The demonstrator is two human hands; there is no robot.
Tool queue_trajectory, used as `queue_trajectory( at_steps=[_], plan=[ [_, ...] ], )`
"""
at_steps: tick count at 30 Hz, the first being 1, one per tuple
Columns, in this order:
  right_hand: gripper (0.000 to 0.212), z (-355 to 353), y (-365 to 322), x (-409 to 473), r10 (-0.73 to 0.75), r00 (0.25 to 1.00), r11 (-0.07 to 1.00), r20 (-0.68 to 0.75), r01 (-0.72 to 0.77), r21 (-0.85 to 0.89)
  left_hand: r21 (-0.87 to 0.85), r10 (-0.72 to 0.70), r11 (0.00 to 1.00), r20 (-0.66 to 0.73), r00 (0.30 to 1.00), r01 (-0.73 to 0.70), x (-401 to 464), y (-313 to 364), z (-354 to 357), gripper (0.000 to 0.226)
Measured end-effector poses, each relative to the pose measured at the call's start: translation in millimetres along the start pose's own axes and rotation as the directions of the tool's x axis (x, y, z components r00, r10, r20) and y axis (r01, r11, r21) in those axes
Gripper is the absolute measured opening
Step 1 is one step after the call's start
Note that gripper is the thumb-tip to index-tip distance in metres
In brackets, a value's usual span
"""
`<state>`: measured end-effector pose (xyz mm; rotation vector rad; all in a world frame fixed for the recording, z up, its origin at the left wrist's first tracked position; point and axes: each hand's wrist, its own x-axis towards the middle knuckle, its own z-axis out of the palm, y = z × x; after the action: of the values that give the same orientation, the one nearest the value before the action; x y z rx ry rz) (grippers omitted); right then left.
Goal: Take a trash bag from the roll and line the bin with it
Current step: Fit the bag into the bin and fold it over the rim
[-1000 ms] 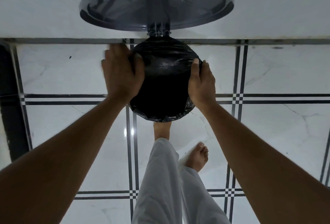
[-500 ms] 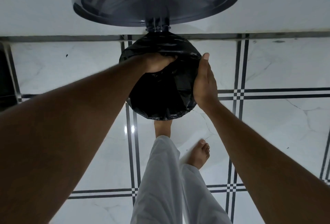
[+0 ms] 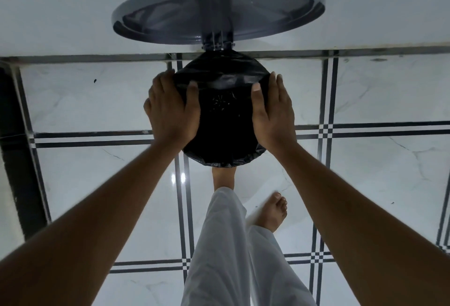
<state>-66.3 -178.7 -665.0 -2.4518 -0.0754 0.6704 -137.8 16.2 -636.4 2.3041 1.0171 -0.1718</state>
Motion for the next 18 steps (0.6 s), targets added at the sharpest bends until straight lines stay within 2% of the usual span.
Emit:
queue_trajectory(
  at_steps=[3, 5, 7, 10, 11, 13, 14, 15, 17, 18],
  plan=[
    [0.088, 1, -1, 11, 0.058, 0.998, 0.998, 0.021, -0.059, 0.029, -0.107, -0.043, 0.992, 0.215, 0.976, 0.067, 28, 0, 0, 0.053],
    [0.09, -4, -5, 17, 0.096, 0.995, 0.994, 0.019, -0.097, 0.041, -0.109, -0.115, 0.983, 0.273, 0.955, 0.149, 45, 1, -2, 0.056],
    [0.09, -12, -10, 17, 0.107, 0.994, 0.993, -0.027, -0.106, 0.043, -0.068, -0.144, 0.984, 0.225, 0.964, 0.163, 58, 2, -4, 0.051],
    [0.083, -26, -22, 5, 0.145, 0.987, 0.987, -0.072, -0.139, 0.081, -0.109, -0.122, 0.986, 0.054, 0.991, 0.127, 52, 2, -16, 0.039],
    [0.076, -31, -26, -2, 0.152, 0.984, 0.985, -0.098, -0.143, 0.095, -0.119, -0.117, 0.986, 0.011, 0.993, 0.118, 44, 2, -21, 0.037],
    [0.047, -38, -33, -18, 0.121, 0.976, 0.987, -0.18, -0.1, 0.124, -0.14, -0.111, 0.984, -0.01, 0.994, 0.108, 20, 1, -32, 0.031],
    [0.03, -42, -36, -26, 0.127, 0.973, 0.983, -0.192, -0.097, 0.158, -0.153, -0.119, 0.981, 0.031, 0.992, 0.123, 6, 2, -38, 0.027],
    [0.024, -46, -41, -33, 0.164, 0.973, 0.969, -0.16, -0.129, 0.21, -0.188, -0.133, 0.971, 0.102, 0.986, 0.15, -8, 4, -43, 0.024],
    [0.029, -53, -53, -52, 0.272, 0.962, 0.909, -0.037, -0.244, 0.338, -0.311, -0.155, 0.921, 0.257, 0.954, 0.234, -40, 15, -57, 0.02],
    [0.03, -54, -58, -59, 0.311, 0.95, 0.873, 0.007, -0.289, 0.393, -0.345, -0.133, 0.91, 0.287, 0.949, 0.231, -53, 20, -61, 0.018]
  ],
)
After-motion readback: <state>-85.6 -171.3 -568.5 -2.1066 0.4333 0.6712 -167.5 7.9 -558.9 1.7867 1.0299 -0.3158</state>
